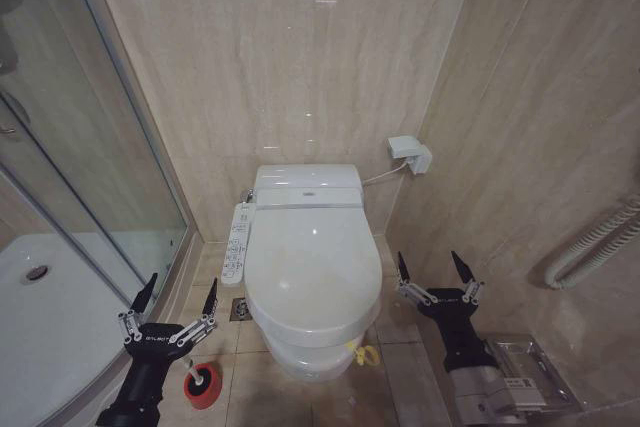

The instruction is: Open the toilet lid, clean the toilet bowl with a toilet brush, close the toilet lid, and flush.

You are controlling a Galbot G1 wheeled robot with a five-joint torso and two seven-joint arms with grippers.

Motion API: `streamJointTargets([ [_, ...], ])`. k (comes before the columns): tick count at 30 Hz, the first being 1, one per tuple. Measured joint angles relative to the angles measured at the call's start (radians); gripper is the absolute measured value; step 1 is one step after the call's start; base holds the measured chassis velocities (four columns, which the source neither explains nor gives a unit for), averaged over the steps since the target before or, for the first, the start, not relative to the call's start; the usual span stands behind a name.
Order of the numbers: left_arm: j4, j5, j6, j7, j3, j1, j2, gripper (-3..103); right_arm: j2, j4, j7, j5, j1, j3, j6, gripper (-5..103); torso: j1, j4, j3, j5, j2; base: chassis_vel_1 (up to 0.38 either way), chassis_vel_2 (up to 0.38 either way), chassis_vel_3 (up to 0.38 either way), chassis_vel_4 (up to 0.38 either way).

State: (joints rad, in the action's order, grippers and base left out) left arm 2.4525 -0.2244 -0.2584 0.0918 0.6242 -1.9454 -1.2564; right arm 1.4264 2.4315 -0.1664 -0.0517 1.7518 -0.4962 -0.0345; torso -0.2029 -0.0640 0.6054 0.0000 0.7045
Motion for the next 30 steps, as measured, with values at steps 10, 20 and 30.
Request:
streamJointTargets([
  [10,0.000,0.000,0.000,0.000,0.000,0.000,0.000,100,0.000,0.000,0.000,0.000,0.000,0.000,0.000,100,0.000,0.0000,0.000,0.0000,0.000,0.000,0.000,0.000,0.000],
  [20,0.000,-0.002,0.007,0.000,0.002,0.001,0.000,100,0.000,0.000,0.000,-0.001,0.000,0.000,0.001,100,0.000,0.0000,0.000,0.0000,0.000,0.000,0.000,0.000,0.000],
  [30,0.046,-0.134,0.258,-0.027,0.090,0.065,-0.019,100,0.000,0.000,0.000,-0.001,0.000,0.000,0.001,100,0.000,0.0000,0.000,0.0000,0.000,0.000,0.000,0.000,0.000],
])
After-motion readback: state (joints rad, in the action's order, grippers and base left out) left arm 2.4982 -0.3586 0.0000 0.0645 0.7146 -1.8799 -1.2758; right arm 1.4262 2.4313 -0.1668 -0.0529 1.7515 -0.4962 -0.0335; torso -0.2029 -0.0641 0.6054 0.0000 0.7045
